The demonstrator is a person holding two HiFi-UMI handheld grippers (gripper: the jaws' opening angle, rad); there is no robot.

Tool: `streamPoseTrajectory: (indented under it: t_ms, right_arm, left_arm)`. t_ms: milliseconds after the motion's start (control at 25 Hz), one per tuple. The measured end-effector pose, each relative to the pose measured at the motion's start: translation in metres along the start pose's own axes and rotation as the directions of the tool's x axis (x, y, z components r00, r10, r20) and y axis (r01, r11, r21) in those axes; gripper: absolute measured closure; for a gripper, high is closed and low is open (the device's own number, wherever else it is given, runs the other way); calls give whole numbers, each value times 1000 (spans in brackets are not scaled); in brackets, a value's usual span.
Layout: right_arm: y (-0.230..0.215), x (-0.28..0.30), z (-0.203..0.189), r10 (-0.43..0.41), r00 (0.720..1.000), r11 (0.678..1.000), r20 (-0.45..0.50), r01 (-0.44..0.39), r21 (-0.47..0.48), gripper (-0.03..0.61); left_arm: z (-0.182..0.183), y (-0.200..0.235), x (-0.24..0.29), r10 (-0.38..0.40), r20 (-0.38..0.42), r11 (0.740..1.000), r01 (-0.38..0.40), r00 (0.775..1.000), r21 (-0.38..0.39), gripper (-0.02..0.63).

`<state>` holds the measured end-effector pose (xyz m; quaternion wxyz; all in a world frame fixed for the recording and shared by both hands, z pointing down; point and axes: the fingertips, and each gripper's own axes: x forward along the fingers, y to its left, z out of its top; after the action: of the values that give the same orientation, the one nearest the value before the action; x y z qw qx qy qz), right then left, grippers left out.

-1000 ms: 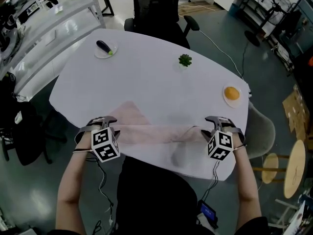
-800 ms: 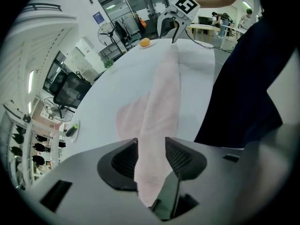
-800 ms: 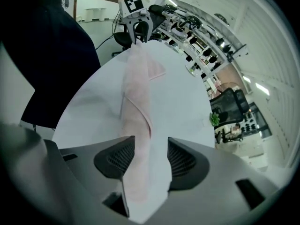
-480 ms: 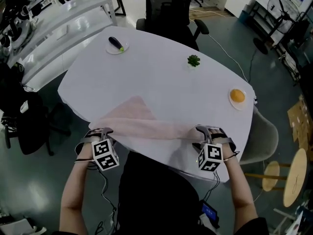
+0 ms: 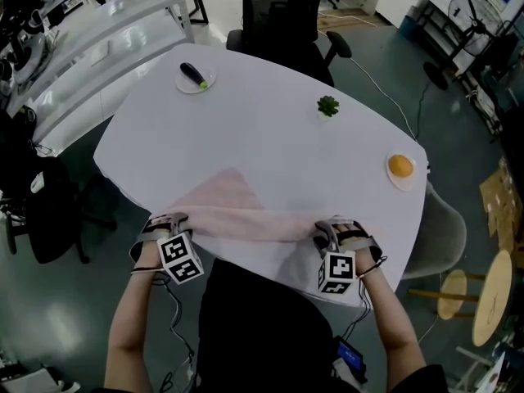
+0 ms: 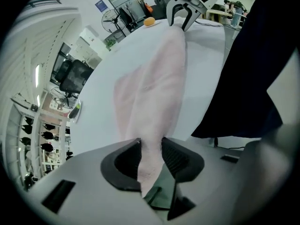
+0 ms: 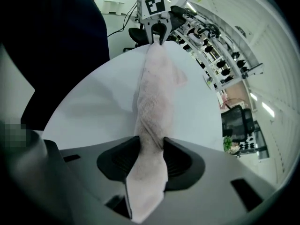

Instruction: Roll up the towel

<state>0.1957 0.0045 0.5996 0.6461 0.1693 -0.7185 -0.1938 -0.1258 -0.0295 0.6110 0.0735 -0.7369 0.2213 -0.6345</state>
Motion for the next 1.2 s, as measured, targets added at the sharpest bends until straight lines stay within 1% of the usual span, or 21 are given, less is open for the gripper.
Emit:
streamPoseTrajectory:
  t_ms: [80, 160, 240, 360, 520, 680, 760, 920, 1040, 1200]
  right_arm:
    - [-2, 2, -1, 4, 1000, 1000, -6, -4, -4, 430]
    - [-5, 1, -3, 12, 1000, 1000, 2, -12, 12, 463]
    - [-8, -2, -3, 26, 1000, 999, 14, -26, 32, 480]
    - [-6, -9, -3, 55, 998, 998, 24, -55, 29, 486]
    - [14, -22, -6, 108, 994, 994, 23, -108, -6, 491]
    - [43, -36, -6, 190, 981, 982, 38, -190, -7, 492]
    - [52, -38, -6, 220, 975, 976, 43, -220, -2, 492]
    - [44, -31, -5, 259, 964, 965, 62, -261, 33, 488]
    - [21, -26, -8, 281, 956, 954, 81, -288, 80, 479]
    - [-12, -13, -14, 287, 954, 943, 87, -297, 148, 468]
  left_arm:
    - [1, 1, 4, 3, -5, 1000, -3, 1000, 31, 494]
    - [1, -1, 5, -9, -6, 998, 10, 1000, 55, 560]
    - [0, -2, 5, -24, -10, 997, 25, 1000, 73, 571]
    - [-1, -8, 2, -57, -21, 993, 58, 998, 99, 578]
    - [-4, -28, -13, -126, -23, 986, 128, 992, 110, 580]
    - [-9, -57, -29, -218, -27, 969, 219, 976, 110, 580]
    - [-12, -68, -32, -248, -32, 963, 250, 968, 99, 580]
    - [-13, -62, -29, -244, -38, 965, 247, 969, 88, 580]
    - [-8, -40, -29, -234, -21, 969, 235, 972, 72, 579]
    - [0, -11, -23, -227, -4, 972, 227, 974, 58, 578]
